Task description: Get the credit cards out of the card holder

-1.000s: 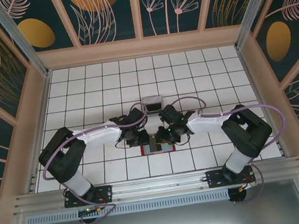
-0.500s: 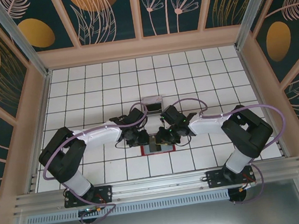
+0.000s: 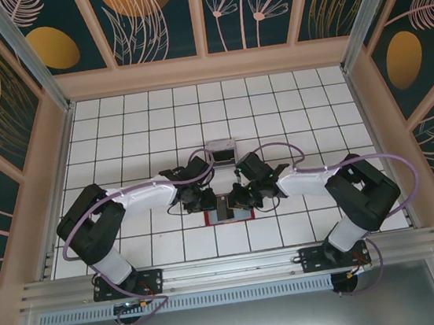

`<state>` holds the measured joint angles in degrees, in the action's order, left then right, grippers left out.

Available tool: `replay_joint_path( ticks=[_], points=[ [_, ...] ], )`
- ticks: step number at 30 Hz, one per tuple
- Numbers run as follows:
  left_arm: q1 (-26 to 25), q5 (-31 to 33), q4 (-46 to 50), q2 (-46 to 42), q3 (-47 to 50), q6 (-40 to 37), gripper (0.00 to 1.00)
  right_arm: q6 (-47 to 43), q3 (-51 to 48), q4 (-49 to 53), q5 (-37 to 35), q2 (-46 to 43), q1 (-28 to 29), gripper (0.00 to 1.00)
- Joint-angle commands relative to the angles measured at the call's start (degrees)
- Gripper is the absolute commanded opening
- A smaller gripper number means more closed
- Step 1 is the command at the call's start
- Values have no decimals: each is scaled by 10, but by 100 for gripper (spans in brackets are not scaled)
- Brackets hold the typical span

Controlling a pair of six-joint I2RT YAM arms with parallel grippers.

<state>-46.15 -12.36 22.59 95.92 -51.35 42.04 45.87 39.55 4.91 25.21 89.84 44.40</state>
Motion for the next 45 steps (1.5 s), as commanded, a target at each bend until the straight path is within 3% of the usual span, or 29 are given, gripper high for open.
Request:
replay_joint_path(
  ticks=[1,25,38,45],
  points=[
    [-5,19,49,20,3,-10,25,4,-18,21,-15,-23,-13,10],
    [-5,32,49,-23,-29,3,27,-54,9,137,-65,-133,-54,5],
    [-5,45,50,-37,-23,2,27,-116,61,235,-54,-105,-59,2],
    [-5,55,47,-41,-15,1,27,-161,107,299,-115,-101,-60,1]
  ],
)
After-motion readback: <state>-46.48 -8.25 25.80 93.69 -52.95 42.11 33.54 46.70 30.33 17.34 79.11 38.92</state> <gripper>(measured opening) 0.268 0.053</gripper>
